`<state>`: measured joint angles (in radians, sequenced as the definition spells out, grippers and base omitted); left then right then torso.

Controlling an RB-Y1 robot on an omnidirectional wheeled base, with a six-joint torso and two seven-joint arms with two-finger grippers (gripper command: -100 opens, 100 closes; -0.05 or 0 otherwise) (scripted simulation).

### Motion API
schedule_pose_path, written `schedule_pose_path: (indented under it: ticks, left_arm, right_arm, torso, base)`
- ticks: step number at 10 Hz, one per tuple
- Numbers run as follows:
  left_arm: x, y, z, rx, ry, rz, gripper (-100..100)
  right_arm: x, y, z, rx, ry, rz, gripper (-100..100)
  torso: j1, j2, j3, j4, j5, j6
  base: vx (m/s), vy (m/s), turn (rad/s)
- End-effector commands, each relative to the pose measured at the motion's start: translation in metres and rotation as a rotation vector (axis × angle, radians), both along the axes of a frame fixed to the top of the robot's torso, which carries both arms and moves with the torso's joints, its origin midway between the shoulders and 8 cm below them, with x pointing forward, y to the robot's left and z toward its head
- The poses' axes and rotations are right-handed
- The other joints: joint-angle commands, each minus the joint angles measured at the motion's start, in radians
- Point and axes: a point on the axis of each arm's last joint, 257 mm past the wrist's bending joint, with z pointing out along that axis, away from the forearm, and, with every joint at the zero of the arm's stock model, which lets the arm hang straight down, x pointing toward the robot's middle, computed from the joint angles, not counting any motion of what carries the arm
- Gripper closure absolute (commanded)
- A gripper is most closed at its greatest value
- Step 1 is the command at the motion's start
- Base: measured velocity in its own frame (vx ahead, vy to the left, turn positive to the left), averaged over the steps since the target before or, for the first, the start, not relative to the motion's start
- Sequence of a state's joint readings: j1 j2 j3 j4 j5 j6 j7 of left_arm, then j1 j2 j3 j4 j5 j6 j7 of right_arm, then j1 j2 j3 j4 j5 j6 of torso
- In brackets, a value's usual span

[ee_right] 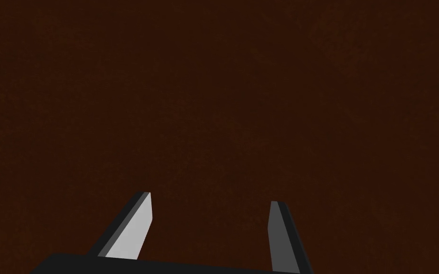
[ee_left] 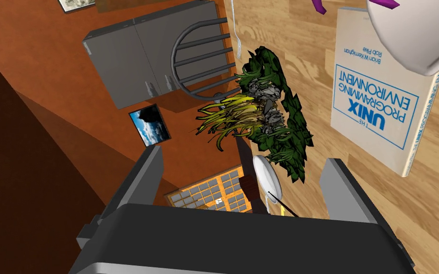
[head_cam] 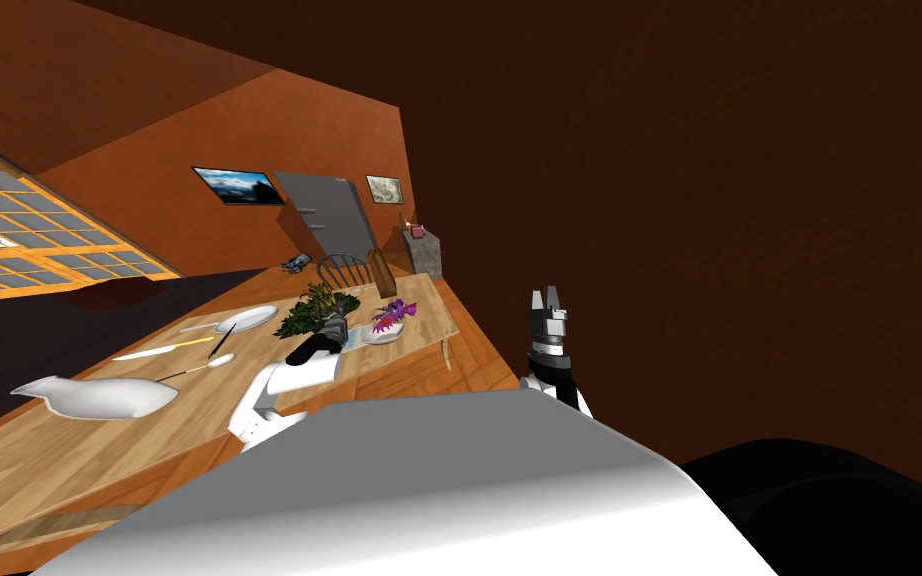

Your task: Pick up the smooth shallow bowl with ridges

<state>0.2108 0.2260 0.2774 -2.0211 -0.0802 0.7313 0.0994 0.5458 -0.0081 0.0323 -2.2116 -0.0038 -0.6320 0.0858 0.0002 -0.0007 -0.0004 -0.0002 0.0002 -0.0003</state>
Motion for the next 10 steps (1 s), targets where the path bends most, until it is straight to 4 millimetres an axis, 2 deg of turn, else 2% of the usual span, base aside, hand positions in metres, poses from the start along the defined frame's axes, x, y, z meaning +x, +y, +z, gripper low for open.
schedule_pose_path:
  ticks: [1,10]
  left_arm:
    - [-0.003,0.006,-0.010,-0.021,0.041,0.023,-100]
    - [-0.024,0.015,-0.054,-0.117,0.232,0.099,-100]
  right_arm:
    - [0.000,0.000,0.000,0.000,0.000,0.000,0]
    - [0.000,0.000,0.000,0.000,0.000,0.000,0]
  torso:
    - [0.000,0.000,0.000,0.000,0.000,0.000]
    - [0.000,-0.001,0.000,0.000,0.000,0.000]
  base:
    - [0.009,0.006,-0.064]
    - [0.012,0.004,-0.039]
